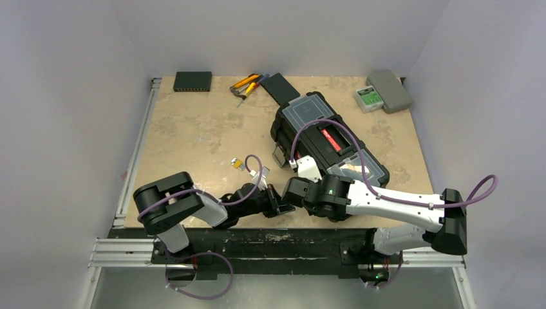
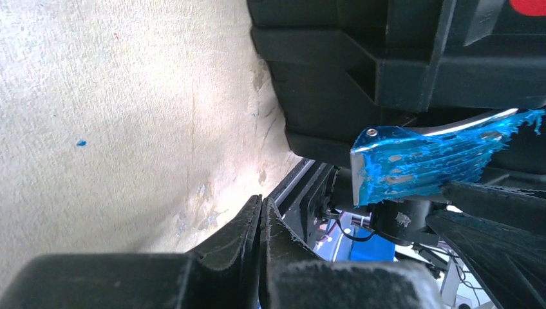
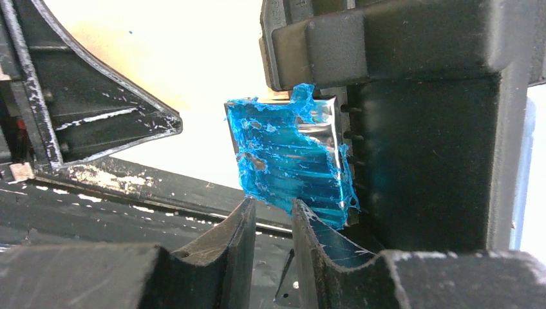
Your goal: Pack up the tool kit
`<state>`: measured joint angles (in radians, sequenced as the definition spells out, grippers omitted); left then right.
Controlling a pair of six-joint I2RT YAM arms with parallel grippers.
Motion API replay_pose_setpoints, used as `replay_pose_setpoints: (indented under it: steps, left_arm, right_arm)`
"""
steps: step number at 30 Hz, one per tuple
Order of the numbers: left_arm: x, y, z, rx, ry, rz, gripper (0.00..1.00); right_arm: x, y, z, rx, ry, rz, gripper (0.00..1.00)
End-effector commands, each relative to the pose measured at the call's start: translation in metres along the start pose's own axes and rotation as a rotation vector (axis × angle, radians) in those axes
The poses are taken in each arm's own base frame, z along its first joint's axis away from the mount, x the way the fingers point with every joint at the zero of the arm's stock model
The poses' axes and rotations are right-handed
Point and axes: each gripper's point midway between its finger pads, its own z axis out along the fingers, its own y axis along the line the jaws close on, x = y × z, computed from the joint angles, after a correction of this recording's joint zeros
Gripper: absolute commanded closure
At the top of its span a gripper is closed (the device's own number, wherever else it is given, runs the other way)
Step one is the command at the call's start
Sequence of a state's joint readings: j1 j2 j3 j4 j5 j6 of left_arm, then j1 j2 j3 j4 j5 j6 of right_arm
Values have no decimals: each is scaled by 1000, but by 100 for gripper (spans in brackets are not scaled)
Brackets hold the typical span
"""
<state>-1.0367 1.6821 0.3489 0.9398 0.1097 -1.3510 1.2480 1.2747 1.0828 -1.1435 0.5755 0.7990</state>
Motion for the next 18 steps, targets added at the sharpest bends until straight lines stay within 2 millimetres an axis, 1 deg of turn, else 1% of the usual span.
replay_pose_setpoints:
  steps: [1, 4, 5, 8, 10, 12, 13, 14, 15, 18]
  left_arm:
    - [-7, -14, -8, 5, -29, 35, 100]
    - [-5, -28, -10, -25, -9, 79, 100]
    - [-4, -28, -11, -53, -3, 94, 100]
    - [-3, -45, -15, -65, -3, 128, 100]
    - [-1, -52, -15, -87, 7, 142, 100]
    - [0, -57, -12, -111, 29, 147, 100]
    - [1, -68, -9, -96, 47, 155, 100]
    - [4, -66, -6, -112, 64, 156, 100]
    - [5, -74, -3, -113, 79, 155, 100]
    - [10, -78, 6, -146, 112, 164, 100]
  right_arm:
    - [-8, -25, -3, 77, -37, -12, 74]
    - [-10, -26, -3, 76, -43, -7, 74]
    - [-10, -27, -3, 77, -43, -6, 74]
    - [-11, -28, -4, 75, -48, 0, 75]
    - [-11, -28, -4, 75, -49, 2, 75]
    - [-11, -29, -4, 75, -49, 4, 75]
    - [-11, -29, -4, 73, -49, 4, 75]
    - [-11, -29, -4, 73, -49, 6, 75]
    - [-12, -28, -5, 71, -53, 8, 75]
    - [-15, -28, -8, 59, -65, 19, 75]
